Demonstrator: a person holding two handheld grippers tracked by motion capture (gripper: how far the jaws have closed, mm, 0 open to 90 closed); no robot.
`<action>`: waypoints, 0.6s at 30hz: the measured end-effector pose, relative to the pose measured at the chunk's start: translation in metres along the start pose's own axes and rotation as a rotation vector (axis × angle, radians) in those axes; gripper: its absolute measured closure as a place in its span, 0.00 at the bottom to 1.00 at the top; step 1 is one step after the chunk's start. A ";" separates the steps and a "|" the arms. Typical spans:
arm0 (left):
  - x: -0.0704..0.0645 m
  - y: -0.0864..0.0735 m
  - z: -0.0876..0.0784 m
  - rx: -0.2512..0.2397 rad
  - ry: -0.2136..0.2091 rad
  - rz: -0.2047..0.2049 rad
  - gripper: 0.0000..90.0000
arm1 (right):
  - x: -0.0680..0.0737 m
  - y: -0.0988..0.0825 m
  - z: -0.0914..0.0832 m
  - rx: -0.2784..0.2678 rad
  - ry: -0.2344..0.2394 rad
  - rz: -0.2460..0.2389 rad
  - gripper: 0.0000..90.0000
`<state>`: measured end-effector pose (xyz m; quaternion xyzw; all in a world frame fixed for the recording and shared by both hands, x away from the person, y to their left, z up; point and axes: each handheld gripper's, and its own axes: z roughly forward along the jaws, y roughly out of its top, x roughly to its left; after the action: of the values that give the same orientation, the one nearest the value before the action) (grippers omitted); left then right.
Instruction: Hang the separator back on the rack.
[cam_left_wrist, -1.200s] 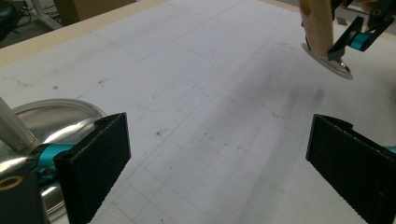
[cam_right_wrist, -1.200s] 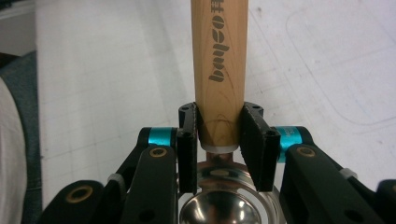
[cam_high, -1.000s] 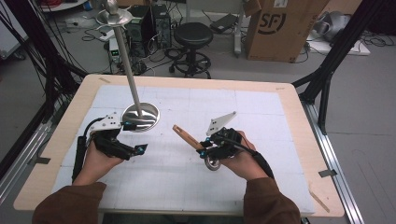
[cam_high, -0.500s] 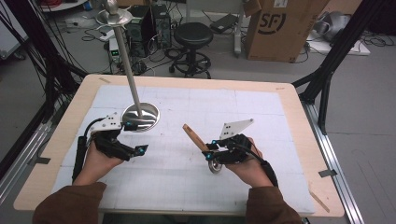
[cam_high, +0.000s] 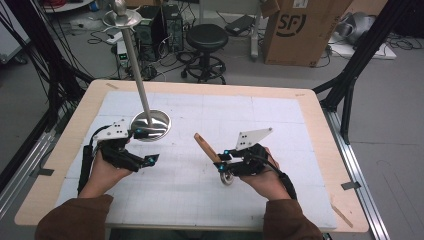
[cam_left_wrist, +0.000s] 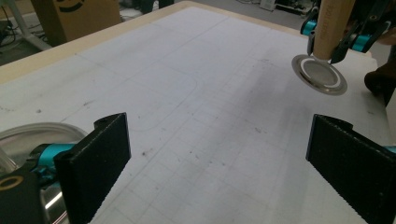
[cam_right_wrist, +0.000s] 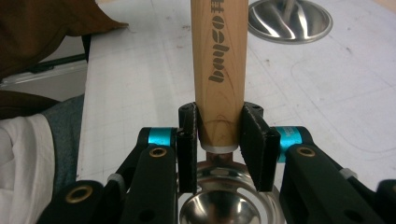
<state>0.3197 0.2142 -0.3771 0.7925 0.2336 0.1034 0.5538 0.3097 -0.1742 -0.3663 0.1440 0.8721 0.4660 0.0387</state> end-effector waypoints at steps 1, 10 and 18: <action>-0.001 0.001 0.000 -0.004 -0.003 0.000 0.08 | 0.000 0.001 0.000 -0.005 0.002 0.001 0.76; -0.006 0.012 0.002 -0.043 -0.045 0.015 0.09 | -0.003 0.003 -0.003 -0.052 0.029 0.000 0.76; -0.014 0.025 0.006 -0.060 -0.078 0.034 0.09 | -0.003 0.013 0.001 -0.074 0.047 -0.017 0.76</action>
<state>0.3164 0.1958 -0.3542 0.7828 0.1951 0.0886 0.5842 0.3159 -0.1676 -0.3568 0.1243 0.8561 0.5008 0.0276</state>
